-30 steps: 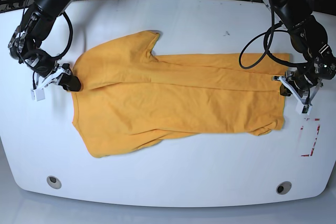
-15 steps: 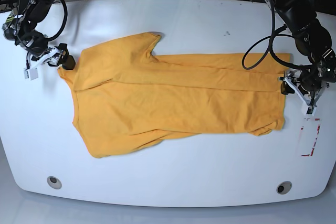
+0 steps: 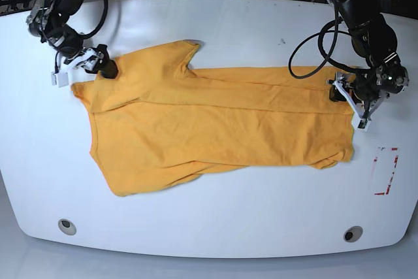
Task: Fold the T-shirt properly
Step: 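Open both grippers and grasp the folded edge again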
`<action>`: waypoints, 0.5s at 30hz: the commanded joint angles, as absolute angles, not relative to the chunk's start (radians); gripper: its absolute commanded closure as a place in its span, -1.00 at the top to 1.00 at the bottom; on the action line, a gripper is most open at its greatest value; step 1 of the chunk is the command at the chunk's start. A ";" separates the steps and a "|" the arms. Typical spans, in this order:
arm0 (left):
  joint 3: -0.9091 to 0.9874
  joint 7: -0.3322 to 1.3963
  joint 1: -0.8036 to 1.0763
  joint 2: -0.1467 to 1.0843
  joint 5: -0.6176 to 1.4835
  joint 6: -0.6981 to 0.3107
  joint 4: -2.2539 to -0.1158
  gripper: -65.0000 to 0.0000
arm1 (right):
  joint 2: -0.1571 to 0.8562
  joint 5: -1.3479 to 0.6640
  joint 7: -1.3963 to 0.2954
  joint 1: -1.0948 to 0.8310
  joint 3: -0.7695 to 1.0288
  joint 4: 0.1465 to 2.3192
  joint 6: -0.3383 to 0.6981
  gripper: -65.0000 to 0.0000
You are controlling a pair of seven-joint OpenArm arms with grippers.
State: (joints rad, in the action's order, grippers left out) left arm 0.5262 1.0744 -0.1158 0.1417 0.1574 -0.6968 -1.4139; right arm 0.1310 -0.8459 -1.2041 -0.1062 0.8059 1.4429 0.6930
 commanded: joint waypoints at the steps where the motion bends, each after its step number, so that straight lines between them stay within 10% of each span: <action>1: 0.515 1.041 -0.117 0.148 0.170 -0.698 -1.428 -0.18 | 0.136 -0.839 -1.208 -0.113 0.773 1.454 0.698 0.35; 6: 0.513 0.977 -0.088 0.143 0.166 -0.698 -1.432 -0.21 | 0.116 -0.848 -1.208 -0.117 0.722 1.463 0.698 0.26; 15: 0.519 0.974 -0.062 0.148 0.165 -0.698 -1.429 -0.21 | 0.102 -0.848 -1.256 -0.157 0.717 1.610 0.698 -0.54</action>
State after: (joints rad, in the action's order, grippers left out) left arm 0.5152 0.9524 -0.0570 0.1387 0.1753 -0.6968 -1.4197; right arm 0.0849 -0.8246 -1.2610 -0.1673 0.7116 1.5501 0.6960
